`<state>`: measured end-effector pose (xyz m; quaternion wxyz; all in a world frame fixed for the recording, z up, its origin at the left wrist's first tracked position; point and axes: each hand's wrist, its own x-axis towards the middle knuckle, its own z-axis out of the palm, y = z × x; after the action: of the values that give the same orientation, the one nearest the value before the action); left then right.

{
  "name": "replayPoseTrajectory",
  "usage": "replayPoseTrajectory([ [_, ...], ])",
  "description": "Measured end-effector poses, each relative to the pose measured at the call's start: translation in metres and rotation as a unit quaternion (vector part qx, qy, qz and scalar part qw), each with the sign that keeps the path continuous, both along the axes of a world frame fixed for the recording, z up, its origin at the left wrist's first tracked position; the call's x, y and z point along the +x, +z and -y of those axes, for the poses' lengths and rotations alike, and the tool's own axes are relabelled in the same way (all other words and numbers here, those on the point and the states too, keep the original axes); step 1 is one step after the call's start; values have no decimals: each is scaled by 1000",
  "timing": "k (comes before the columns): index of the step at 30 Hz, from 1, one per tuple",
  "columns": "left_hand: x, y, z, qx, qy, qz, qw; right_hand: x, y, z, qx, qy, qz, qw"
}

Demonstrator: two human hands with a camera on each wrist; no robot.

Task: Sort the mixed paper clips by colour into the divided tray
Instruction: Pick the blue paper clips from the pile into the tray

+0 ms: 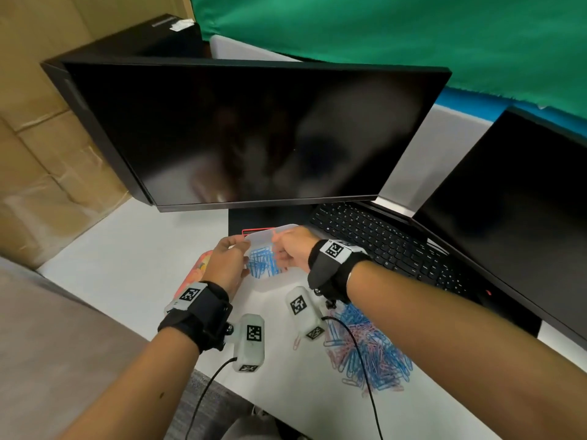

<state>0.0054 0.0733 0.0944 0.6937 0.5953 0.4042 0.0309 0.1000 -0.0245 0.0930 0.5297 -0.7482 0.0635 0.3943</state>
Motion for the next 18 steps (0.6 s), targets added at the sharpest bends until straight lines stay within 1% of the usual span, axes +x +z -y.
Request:
replayPoseTrajectory([
  [3, -1, 0, 1, 5, -23, -16, 1000, -1, 2, 9, -14, 14, 29, 999],
  [5, 2, -3, 5, 8, -46, -11, 999, -4, 5, 28, 1, 13, 35, 999],
  [8, 8, -8, 22, 35, -131, 2, 991, -9, 3, 71, -12, 26, 51, 998],
  [10, 11, -13, 38, 61, -213, 16, 975, -15, -6, 105, -60, 50, 81, 994],
  [12, 11, -19, 56, 100, -296, 24, 950, -22, -17, 141, -119, 74, 115, 983],
  [13, 11, -22, 66, 127, -339, 29, 932, -27, -22, 158, -142, 83, 124, 978],
  [16, 8, -37, 91, 229, -443, 38, 866, -46, -38, 201, -189, 100, 146, 966],
  [18, 5, -48, 104, 275, -504, 26, 818, -59, -47, 222, -221, 108, 166, 955],
])
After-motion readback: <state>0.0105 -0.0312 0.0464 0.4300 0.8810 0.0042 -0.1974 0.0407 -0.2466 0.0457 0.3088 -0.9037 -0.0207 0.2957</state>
